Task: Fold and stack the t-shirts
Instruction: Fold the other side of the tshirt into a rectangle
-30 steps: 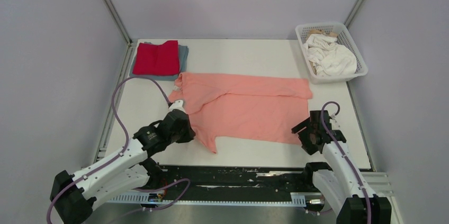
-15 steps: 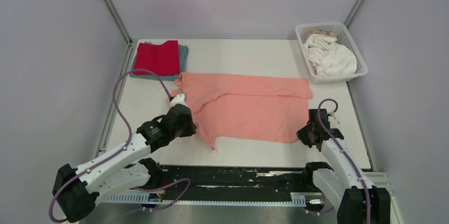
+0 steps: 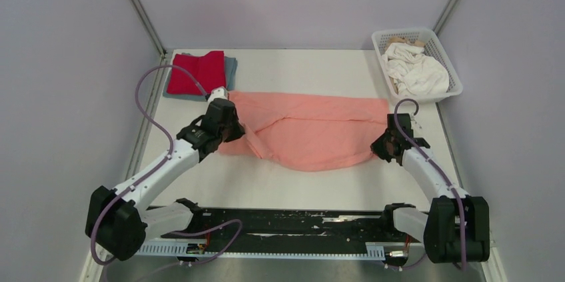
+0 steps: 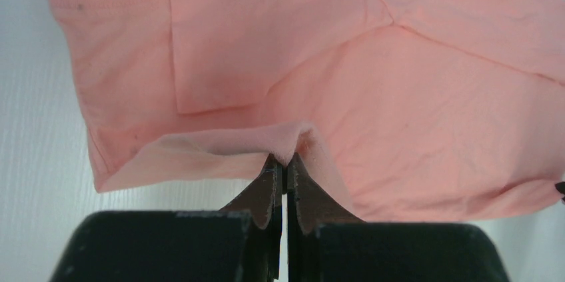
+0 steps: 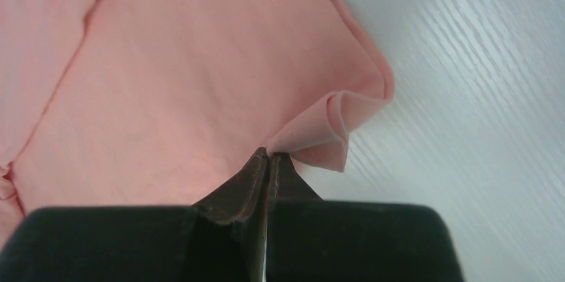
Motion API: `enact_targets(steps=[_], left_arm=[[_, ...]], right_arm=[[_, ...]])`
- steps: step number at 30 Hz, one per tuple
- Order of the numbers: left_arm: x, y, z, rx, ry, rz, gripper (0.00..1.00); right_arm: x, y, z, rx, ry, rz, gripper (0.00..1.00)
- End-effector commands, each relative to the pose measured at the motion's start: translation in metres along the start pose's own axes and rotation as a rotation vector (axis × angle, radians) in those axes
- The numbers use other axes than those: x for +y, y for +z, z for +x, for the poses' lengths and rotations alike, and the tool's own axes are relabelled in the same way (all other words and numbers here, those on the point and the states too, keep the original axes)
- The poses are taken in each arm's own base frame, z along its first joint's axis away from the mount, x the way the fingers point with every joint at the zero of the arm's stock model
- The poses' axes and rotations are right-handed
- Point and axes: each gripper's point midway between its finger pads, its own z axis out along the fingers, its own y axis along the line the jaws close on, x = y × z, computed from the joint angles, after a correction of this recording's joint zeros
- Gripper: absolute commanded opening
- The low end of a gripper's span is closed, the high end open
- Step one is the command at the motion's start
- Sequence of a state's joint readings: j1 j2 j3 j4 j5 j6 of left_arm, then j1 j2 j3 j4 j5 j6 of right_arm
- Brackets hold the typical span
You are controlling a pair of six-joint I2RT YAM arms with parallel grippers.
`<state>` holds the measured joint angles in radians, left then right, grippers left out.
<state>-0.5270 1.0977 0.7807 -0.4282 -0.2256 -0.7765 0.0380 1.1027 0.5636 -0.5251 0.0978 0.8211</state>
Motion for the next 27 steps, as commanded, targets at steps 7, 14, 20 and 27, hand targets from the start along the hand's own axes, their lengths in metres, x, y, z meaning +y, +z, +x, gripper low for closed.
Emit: enact_targets(steps=[7,14,20,27], left_arm=[[-0.003,0.042,-0.072,-0.08,-0.06,-0.058,0.0],[0.005,0.07,-0.093,-0.051,-0.08,-0.102,0.0],[0.02,0.088,-0.101,-0.043,-0.095,-0.145,0.0],[0.021,0.103,-0.106,-0.034,-0.087,-0.158,0.0]], right_arm=[[0.061,0.015,-0.06,-0.127,0.002,-0.094,0.0],[0.078,0.025,-0.081,-0.162,0.004,-0.094,0.0],[0.086,0.031,-0.097,-0.2,-0.011,-0.076,0.01],[0.085,0.036,-0.108,-0.238,0.0,-0.04,0.04]])
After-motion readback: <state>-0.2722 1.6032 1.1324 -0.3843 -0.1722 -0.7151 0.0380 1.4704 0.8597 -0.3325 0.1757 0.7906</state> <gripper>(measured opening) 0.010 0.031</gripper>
